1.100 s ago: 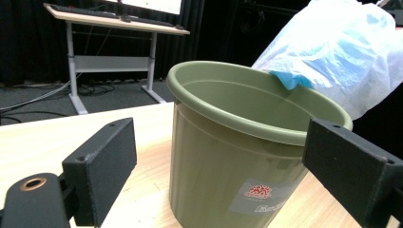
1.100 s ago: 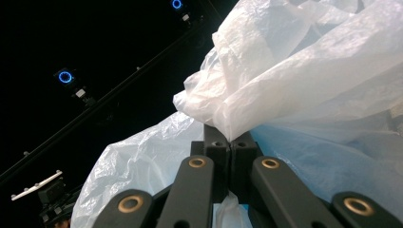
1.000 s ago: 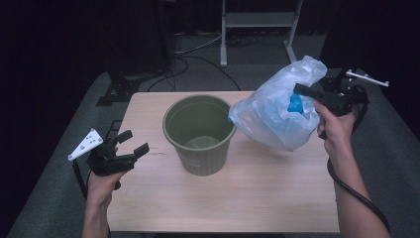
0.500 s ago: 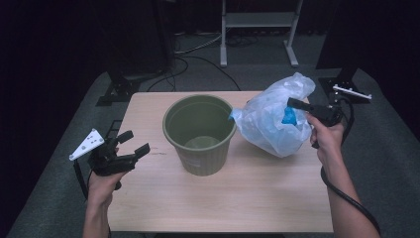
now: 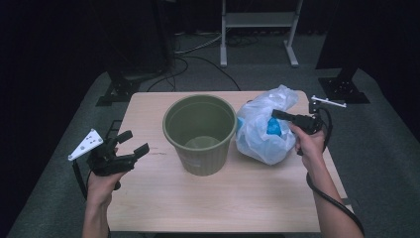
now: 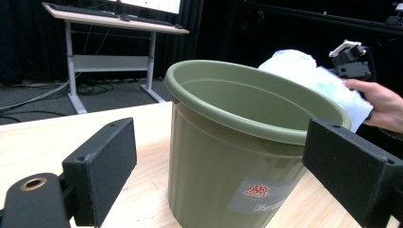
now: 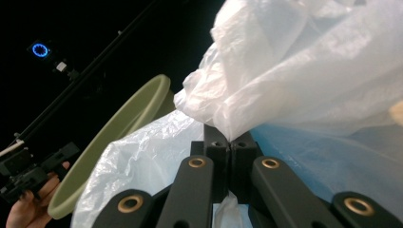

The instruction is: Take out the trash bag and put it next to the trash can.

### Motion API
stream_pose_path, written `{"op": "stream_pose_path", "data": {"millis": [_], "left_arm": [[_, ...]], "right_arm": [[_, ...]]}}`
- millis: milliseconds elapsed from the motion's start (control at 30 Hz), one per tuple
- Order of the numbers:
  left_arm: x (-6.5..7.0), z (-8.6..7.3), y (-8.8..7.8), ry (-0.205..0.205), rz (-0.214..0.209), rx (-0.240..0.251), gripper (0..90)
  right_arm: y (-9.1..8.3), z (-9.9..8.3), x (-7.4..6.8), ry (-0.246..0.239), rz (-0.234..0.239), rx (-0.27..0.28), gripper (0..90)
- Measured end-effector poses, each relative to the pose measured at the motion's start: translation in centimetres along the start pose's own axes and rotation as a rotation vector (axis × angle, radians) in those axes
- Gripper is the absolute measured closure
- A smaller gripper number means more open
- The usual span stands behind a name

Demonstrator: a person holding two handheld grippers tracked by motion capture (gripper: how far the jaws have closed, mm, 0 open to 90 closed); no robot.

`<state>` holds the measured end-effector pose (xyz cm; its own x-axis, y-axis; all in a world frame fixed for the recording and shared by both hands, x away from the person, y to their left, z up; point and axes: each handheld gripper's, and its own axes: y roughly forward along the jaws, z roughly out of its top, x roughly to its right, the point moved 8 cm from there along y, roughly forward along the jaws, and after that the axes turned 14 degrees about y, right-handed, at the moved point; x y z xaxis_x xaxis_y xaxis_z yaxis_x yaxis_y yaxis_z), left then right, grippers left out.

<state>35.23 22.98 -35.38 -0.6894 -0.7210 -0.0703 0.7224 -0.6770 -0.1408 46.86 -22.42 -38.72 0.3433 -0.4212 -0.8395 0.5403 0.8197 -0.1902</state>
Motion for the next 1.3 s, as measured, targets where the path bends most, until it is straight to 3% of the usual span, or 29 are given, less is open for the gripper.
{"op": "stream_pose_path", "data": {"millis": [200, 633, 1033, 1133, 1167, 1200, 1233, 1300], "left_arm": [[0.0, 0.1, -0.1, -0.002, 0.0, 0.004, 9.8], [-0.1, 0.1, -0.3, -0.007, 0.004, 0.007, 9.8], [-0.2, -0.1, -0.3, -0.008, 0.003, 0.003, 9.8], [-0.2, -0.1, -0.2, -0.009, 0.003, 0.002, 9.8], [-0.3, -0.1, -0.2, -0.01, 0.004, 0.002, 9.8], [-0.3, -0.1, -0.2, -0.01, 0.004, 0.002, 9.8], [-0.2, -0.2, -0.2, -0.009, 0.003, 0.0, 9.8], [-0.2, -0.2, -0.1, -0.01, 0.002, -0.001, 9.8]], "right_arm": [[1.9, -1.3, 0.4, 0.012, 0.019, -0.038, 88.9], [5.5, -3.6, 0.2, -0.011, 0.032, -0.126, 88.8], [7.0, -5.1, 0.2, -0.03, 0.019, -0.174, 88.3], [7.0, -5.2, 0.1, -0.043, 0.013, -0.179, 85.3], [6.8, -5.3, -0.1, -0.055, 0.011, -0.177, 77.2], [6.8, -5.3, -0.1, -0.055, 0.011, -0.177, 77.2], [6.6, -5.2, -0.3, -0.066, 0.009, -0.173, 69.3], [6.5, -5.2, -0.4, -0.074, 0.006, -0.174, 67.1]]}}
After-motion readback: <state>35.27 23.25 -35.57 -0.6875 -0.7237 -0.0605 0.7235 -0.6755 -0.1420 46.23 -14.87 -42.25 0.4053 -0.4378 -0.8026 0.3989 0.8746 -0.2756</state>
